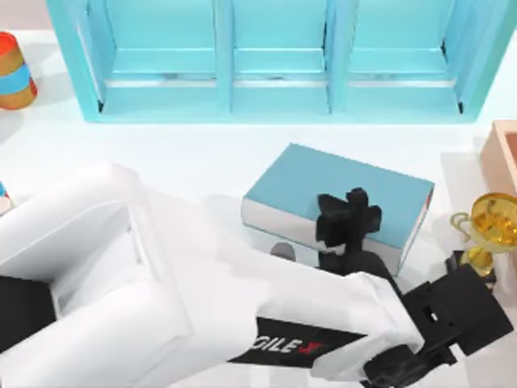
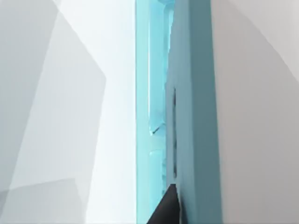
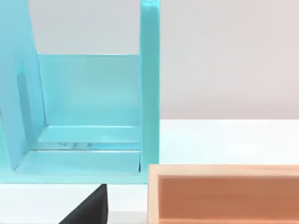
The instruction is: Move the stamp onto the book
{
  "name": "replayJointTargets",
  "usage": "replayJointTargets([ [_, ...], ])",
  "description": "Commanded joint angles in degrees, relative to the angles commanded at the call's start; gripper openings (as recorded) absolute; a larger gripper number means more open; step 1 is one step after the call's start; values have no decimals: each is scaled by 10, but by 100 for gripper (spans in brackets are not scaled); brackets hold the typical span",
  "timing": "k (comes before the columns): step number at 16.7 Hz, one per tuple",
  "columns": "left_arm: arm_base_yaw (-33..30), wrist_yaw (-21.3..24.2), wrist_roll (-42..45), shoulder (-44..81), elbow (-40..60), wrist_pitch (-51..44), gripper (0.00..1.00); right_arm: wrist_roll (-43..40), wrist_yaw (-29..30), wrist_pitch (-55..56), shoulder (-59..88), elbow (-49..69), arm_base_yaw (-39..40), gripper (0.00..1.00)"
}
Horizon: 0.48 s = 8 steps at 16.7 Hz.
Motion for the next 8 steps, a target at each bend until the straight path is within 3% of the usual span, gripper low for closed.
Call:
replayJointTargets([
  [6, -3, 0, 1, 11, -7, 19, 0, 0, 0, 0, 0, 0, 0, 100],
  [8, -3, 0, 1, 11, -7, 19, 15, 0, 0, 0, 0, 0, 0, 100],
])
